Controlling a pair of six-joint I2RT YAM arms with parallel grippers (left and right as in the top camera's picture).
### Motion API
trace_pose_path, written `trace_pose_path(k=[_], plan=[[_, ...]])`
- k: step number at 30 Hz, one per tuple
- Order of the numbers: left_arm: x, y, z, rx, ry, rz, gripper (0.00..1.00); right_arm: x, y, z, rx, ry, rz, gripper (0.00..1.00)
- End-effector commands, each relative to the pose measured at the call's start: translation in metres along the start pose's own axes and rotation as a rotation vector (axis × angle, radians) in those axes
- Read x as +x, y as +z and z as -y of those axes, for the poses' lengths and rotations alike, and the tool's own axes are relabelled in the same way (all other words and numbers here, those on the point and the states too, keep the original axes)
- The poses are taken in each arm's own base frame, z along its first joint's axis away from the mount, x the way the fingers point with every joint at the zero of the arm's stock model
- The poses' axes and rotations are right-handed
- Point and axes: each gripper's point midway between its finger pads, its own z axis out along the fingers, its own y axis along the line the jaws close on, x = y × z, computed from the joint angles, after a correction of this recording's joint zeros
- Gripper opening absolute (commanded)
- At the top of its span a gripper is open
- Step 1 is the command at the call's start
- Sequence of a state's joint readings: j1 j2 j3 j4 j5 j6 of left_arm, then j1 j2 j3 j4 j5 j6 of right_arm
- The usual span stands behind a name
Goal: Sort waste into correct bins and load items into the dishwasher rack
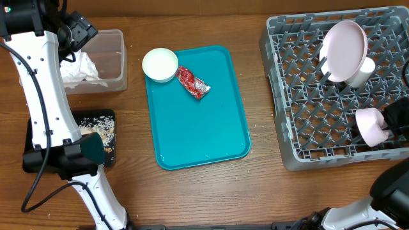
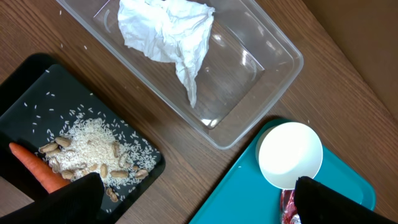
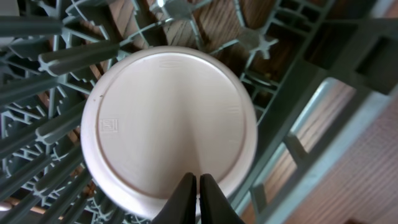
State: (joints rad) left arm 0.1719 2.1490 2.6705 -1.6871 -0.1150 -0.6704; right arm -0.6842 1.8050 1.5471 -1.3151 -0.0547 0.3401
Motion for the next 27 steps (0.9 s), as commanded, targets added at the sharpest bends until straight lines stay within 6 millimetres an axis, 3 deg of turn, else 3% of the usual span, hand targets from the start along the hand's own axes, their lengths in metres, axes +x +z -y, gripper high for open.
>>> trace_pose_path(k=[1,10,17,21,27], plan=[[0.002,0.005,0.001,-0.004,0.023,-0.013,1.00,0.008,0.009,-0.008,-0.013,-0.025,-0.019,0.07],[0.002,0.005,0.001,-0.004,0.023,-0.013,1.00,0.030,0.008,-0.017,-0.073,-0.080,-0.111,0.06],[0.002,0.005,0.001,-0.004,0.023,-0.013,1.00,0.037,-0.017,-0.030,-0.147,-0.081,-0.122,0.04],[0.002,0.005,0.001,-0.004,0.023,-0.013,1.00,0.053,-0.044,-0.056,-0.332,-0.154,-0.140,0.24],[0.002,0.005,0.001,-0.004,0.023,-0.013,1.00,0.097,-0.082,-0.093,-0.542,-0.349,-0.176,0.40]])
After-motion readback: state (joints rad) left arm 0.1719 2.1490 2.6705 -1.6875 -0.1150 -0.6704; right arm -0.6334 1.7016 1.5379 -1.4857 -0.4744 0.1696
